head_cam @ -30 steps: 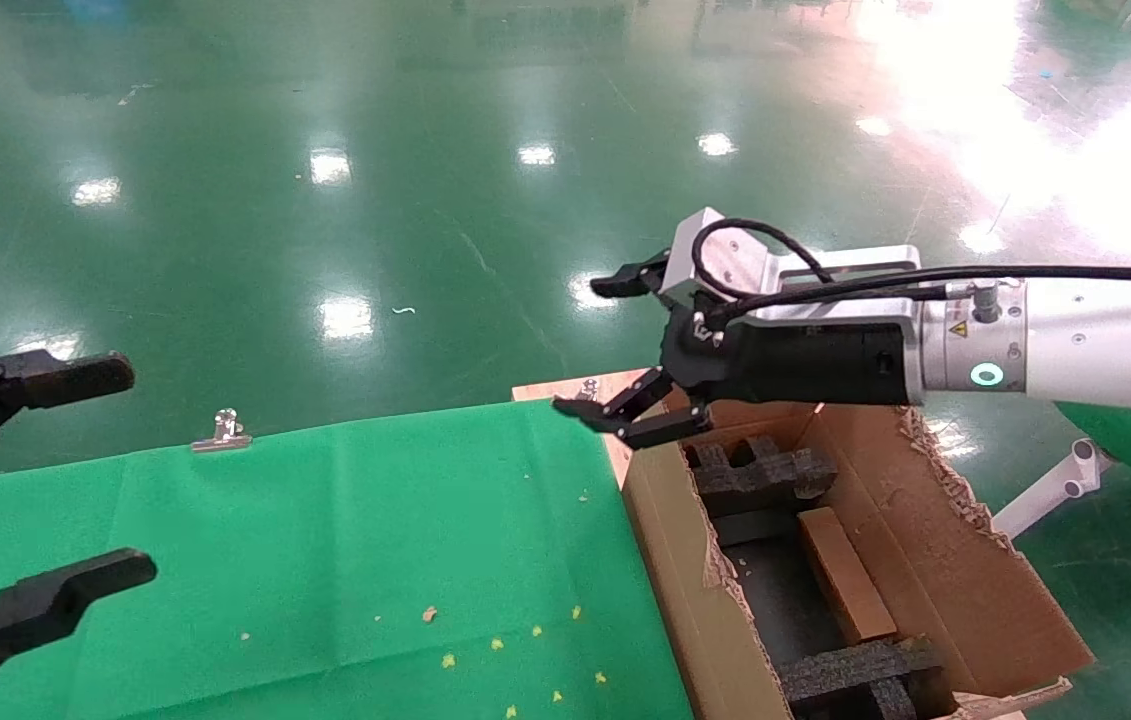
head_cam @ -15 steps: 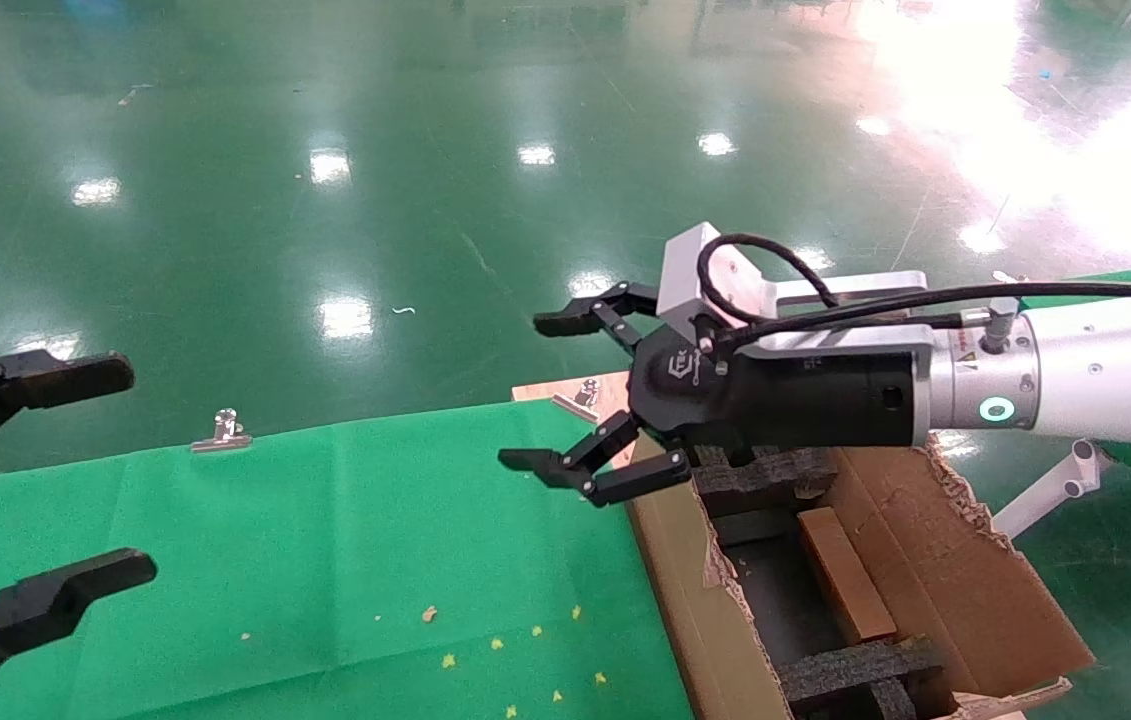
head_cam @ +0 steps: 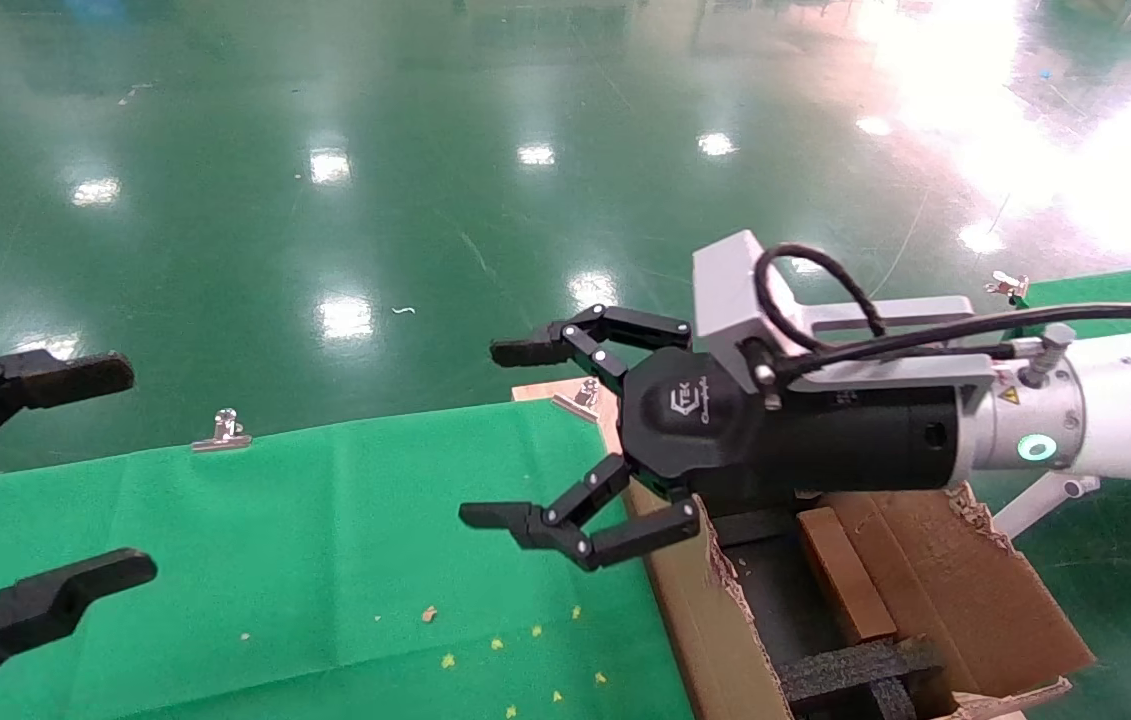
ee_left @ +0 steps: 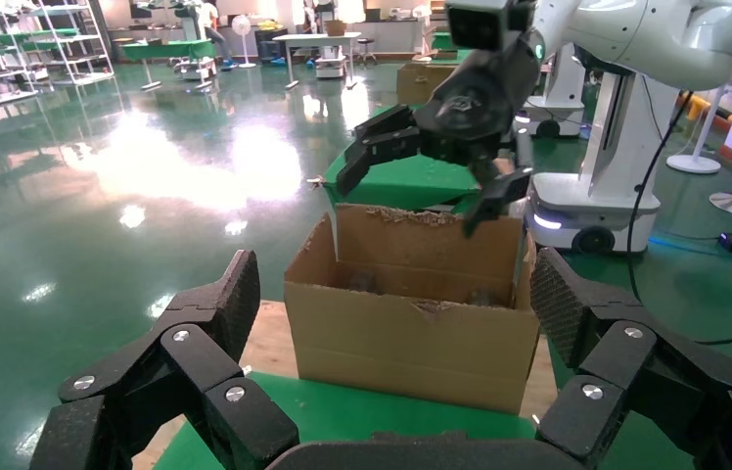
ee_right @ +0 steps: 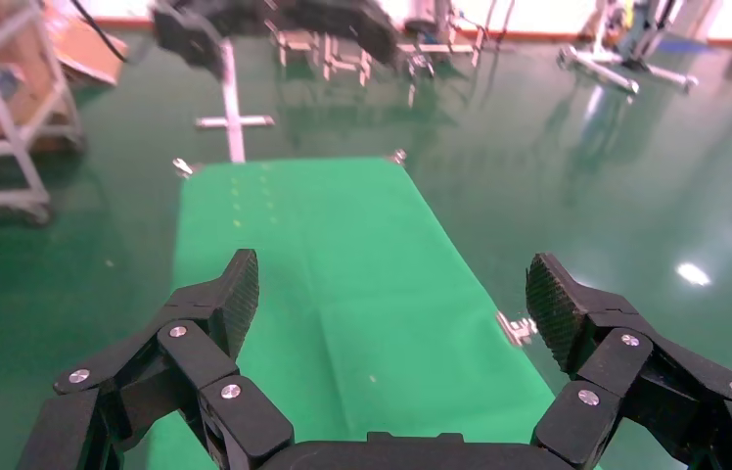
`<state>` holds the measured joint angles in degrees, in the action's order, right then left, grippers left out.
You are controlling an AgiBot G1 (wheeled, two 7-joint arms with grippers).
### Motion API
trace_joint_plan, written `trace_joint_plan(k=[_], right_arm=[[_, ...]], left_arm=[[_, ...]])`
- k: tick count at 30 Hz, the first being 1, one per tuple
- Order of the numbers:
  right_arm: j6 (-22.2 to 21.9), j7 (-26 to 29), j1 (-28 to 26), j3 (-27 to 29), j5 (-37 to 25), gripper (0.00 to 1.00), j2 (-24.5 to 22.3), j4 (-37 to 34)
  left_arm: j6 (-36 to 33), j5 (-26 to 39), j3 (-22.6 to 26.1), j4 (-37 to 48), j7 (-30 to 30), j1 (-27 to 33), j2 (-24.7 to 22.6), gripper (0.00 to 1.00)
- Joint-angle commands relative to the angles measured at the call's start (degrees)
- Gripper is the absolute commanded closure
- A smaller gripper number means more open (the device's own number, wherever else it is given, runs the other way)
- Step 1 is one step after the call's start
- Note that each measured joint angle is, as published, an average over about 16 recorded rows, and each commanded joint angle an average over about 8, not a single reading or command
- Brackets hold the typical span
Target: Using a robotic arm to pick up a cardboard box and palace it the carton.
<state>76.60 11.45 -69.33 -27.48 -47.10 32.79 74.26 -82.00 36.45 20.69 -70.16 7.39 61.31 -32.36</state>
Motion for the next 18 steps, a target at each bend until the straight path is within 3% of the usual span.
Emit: trace_joint_plan(k=[1,18], right_arm=[[1.20,-0.09,1.02,1.51,0.69,0.00,0.29,-0.09],[9.93,-0.77,8.50,12.58,5.73,0.00,2.42,-0.73]], left_arm=[[0.00,0.00,0.00,0.00,0.00,0.00,0.00,0.00],[0.01,0.00,0.00,0.01,0.00,-0.01,0.01,0.00]])
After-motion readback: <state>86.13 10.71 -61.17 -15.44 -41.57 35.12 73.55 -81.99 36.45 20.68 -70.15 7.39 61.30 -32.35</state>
